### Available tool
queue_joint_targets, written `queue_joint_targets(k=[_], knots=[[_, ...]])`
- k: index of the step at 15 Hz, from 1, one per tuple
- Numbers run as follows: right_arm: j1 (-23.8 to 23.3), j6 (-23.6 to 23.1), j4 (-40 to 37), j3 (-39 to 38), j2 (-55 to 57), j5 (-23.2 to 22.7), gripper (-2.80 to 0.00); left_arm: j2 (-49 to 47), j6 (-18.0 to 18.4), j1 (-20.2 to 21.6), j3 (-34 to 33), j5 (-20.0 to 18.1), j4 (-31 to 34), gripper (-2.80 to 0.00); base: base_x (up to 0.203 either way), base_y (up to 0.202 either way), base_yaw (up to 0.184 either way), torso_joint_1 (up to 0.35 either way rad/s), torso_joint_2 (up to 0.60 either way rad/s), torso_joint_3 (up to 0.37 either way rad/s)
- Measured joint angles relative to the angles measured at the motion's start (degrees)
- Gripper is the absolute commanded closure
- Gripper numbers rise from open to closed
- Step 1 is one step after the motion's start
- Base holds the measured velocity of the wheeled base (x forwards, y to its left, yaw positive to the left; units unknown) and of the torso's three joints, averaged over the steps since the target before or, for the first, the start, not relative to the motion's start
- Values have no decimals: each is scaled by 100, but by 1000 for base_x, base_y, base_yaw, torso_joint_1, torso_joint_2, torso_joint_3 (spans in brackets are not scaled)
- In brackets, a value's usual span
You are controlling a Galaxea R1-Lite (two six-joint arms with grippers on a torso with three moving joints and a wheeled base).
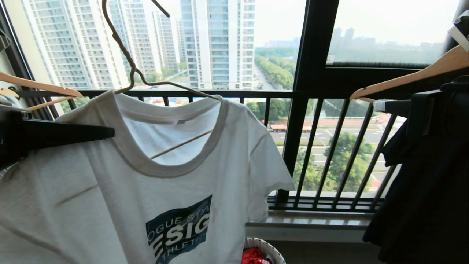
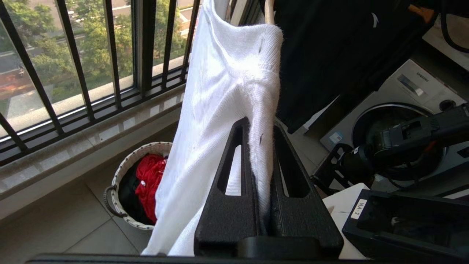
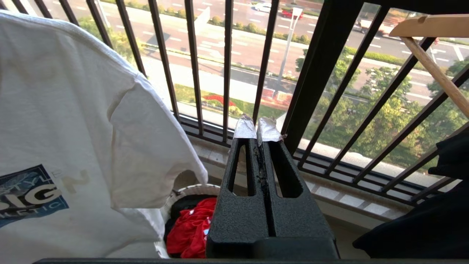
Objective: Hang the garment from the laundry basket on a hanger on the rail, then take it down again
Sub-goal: Hang the clothes rack on the clothesline
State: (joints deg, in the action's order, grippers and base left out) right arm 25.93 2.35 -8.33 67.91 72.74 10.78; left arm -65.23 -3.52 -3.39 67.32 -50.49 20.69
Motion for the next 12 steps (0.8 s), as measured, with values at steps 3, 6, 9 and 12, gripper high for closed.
queue_joint_targets(k=[3, 6, 9, 12], knots=[[15, -44, -35, 2, -89, 0, 0, 335, -1, -11, -110, 5, 133, 0, 0, 0, 0, 187, -385, -209], [92, -49, -49, 0, -147, -1, 0, 484, -2, -20, -129, -5, 139, 0, 0, 0, 0, 159, -347, -180], [149, -45, -53, -13, -190, -9, 0, 536, -1, -20, -136, 1, 136, 0, 0, 0, 0, 159, -330, -175], [171, -45, -51, -17, -231, -11, 0, 571, 5, -20, -139, 6, 128, 0, 0, 0, 0, 152, -320, -168]])
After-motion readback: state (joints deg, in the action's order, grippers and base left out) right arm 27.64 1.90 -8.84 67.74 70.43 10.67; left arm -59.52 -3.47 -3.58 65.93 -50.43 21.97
